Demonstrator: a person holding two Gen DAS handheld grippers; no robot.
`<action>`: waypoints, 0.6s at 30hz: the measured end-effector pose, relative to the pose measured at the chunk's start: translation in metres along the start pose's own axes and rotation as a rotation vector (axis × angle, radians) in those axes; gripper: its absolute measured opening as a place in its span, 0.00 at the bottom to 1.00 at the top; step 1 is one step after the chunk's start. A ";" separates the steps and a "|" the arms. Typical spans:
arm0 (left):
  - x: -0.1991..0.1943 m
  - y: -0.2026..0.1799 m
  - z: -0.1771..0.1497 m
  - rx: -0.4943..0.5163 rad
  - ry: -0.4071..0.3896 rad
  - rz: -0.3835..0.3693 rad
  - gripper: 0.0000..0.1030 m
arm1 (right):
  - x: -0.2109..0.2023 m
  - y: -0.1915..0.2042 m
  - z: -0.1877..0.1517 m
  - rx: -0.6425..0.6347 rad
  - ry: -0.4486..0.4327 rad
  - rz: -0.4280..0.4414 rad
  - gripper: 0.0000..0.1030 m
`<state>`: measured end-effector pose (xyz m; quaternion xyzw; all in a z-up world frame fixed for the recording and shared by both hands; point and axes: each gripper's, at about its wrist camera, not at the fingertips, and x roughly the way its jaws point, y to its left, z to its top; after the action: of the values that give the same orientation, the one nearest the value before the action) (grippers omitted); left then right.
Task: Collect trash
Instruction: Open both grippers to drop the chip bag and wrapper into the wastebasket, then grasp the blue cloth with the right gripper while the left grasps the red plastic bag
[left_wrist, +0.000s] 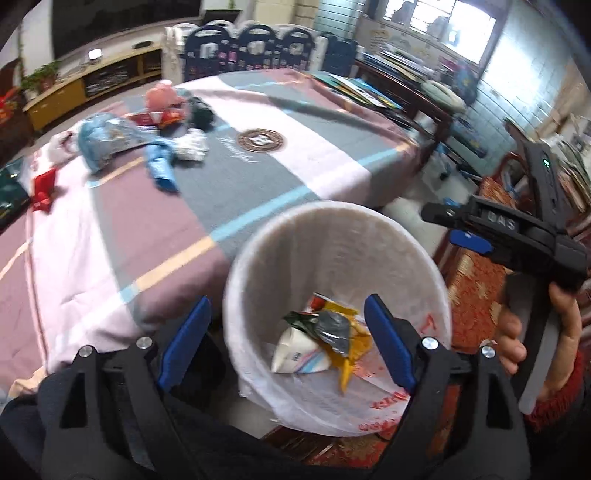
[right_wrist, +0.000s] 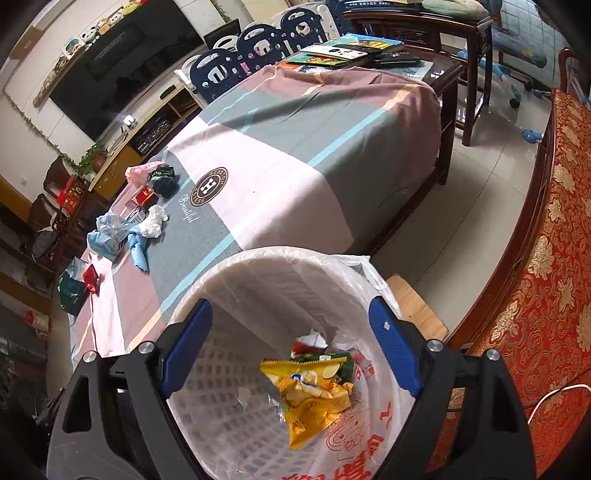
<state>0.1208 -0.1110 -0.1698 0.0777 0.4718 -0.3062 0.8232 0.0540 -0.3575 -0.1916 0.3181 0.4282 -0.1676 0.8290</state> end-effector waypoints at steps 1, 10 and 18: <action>-0.003 0.008 0.001 -0.021 -0.012 0.039 0.83 | 0.000 0.003 -0.001 -0.009 0.000 0.000 0.83; -0.025 0.062 0.000 -0.137 -0.064 0.241 0.83 | 0.017 0.044 -0.006 -0.105 0.023 0.003 0.82; -0.024 0.142 -0.008 -0.299 -0.059 0.339 0.83 | 0.048 0.096 0.003 -0.141 0.079 0.098 0.82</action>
<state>0.1885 0.0158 -0.1774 0.0244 0.4679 -0.0922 0.8786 0.1369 -0.2885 -0.1928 0.2860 0.4554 -0.0835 0.8390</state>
